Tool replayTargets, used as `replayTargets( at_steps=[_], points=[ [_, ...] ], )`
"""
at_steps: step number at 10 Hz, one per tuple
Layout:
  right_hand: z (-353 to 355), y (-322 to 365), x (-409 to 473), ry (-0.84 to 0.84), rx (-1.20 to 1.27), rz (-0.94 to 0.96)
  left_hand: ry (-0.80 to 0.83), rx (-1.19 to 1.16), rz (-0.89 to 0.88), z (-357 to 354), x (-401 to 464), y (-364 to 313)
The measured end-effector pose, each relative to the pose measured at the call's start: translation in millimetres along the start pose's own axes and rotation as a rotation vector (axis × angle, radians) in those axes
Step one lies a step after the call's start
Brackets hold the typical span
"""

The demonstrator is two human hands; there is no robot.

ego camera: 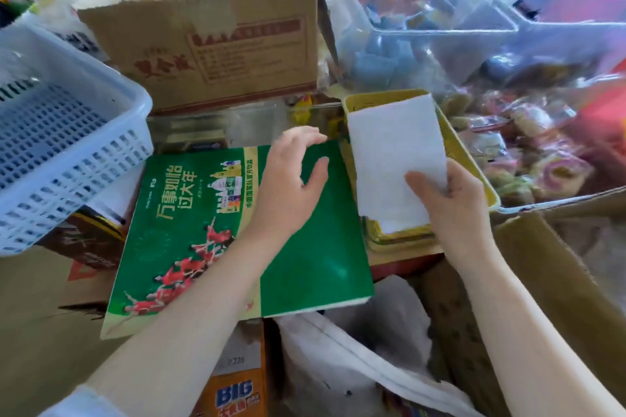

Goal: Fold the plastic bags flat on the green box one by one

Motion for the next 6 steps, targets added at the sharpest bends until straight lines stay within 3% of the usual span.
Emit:
replayTargets(
  at_steps=[1, 2, 4, 5, 6],
  points=[
    [26.0, -7.6, 40.8, -0.117, 0.077, -0.049, 0.057, 0.038, 0.087, -18.5, -11.5, 17.7],
    [29.3, -37.4, 87.6, -0.159, -0.082, -0.181, 0.174, 0.077, 0.127, -43.6, -25.2, 28.9],
    [3.6, -120.1, 123.0, 0.087, -0.379, -0.653, 0.325, 0.081, 0.207, -78.6, -53.2, 39.8],
    [0.3, -131.4, 122.3, 0.187, -0.688, -0.722, 0.365, 0.085, 0.214, -82.7, -64.0, 42.4],
    [6.3, -114.8, 128.2, 0.106, -0.872, -0.554, 0.382, 0.091, 0.233, -79.6, -67.8, 41.7]
  ],
)
Point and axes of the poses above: each hand's wrist, its own x-axis towards the middle knuckle, its own z-axis out of the back of the hand, y = z × x, the point moved 10 cm from there along x, towards the middle knuckle, and after that the axes turned 14 degrees about -z, right-handed, at the moved point
